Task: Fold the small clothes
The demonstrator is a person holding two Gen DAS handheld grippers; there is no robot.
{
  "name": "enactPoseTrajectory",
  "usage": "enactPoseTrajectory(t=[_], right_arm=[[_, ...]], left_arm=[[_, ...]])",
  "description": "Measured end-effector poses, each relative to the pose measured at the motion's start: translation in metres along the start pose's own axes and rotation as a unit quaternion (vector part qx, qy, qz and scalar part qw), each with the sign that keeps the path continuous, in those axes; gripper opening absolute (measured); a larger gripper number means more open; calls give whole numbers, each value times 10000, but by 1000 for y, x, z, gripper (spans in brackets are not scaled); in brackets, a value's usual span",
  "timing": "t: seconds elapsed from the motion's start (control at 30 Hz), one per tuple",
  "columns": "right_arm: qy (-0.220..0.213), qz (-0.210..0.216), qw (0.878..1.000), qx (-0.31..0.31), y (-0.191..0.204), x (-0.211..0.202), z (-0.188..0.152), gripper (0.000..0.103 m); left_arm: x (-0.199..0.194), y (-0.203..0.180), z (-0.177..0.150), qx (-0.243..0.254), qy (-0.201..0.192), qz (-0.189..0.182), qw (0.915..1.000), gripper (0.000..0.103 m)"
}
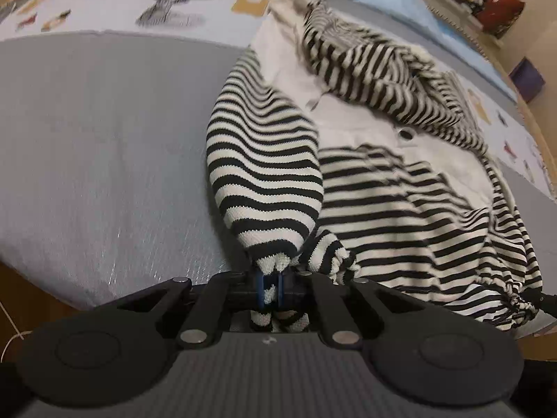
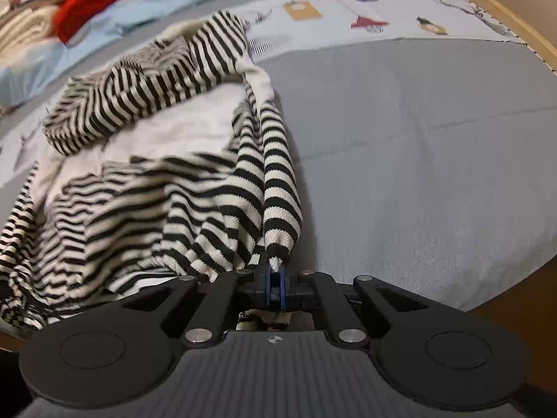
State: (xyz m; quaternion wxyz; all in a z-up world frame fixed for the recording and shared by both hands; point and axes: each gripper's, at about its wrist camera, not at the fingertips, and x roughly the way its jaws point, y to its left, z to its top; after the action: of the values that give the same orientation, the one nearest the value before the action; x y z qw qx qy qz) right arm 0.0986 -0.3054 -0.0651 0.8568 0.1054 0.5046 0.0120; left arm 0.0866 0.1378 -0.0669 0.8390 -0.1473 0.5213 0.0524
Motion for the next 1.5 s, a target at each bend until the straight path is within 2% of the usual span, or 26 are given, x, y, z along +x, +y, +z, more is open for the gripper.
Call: enactPoseTrajectory(t=[0.37, 0.47, 0.57, 0.63, 0.7, 0.8, 0.9, 1.0, 1.17, 1.5], right_arm=[[-960, 826, 9919, -138, -1, -64, 7, 3], [-1156, 1019, 9880, -44, -5, -91, 11, 3], [-1378, 1176, 9834, -119, -8, -125, 13, 3], [-1767, 1182, 9767, -283, -9, -159, 8, 3], [-2138, 1369, 9660, -488, -9, -194, -3, 3], [-2484, 1582, 9537, -607, -13, -229, -18, 3], [-2432, 1508, 9572, -440, -21, -225, -12, 3], [-2312, 1322, 9632, -361, -25, -207, -1, 3], [-2313, 1202, 9647, -375, -16, -181, 18, 3], [-1931, 998, 9761, -91, -7, -92, 99, 3]], left_arm=[[-76, 3, 5, -36, -805, -515, 9954, 6], [-101, 10, 8, 16, -869, -673, 9939, 6], [-132, 23, 7, -175, -756, -866, 9932, 6], [-159, 33, 3, -458, -724, -1108, 9901, 6], [-190, 39, -5, -606, -939, -1367, 9843, 6], [-206, 41, -9, -607, -1142, -1424, 9813, 6], [-191, 35, -2, -465, -1125, -1216, 9851, 5], [-175, 32, 10, -493, -1050, -1239, 9855, 5], [-146, 26, 37, -450, -1047, -1215, 9860, 5], [-45, 22, 113, -532, -954, -981, 9892, 5]])
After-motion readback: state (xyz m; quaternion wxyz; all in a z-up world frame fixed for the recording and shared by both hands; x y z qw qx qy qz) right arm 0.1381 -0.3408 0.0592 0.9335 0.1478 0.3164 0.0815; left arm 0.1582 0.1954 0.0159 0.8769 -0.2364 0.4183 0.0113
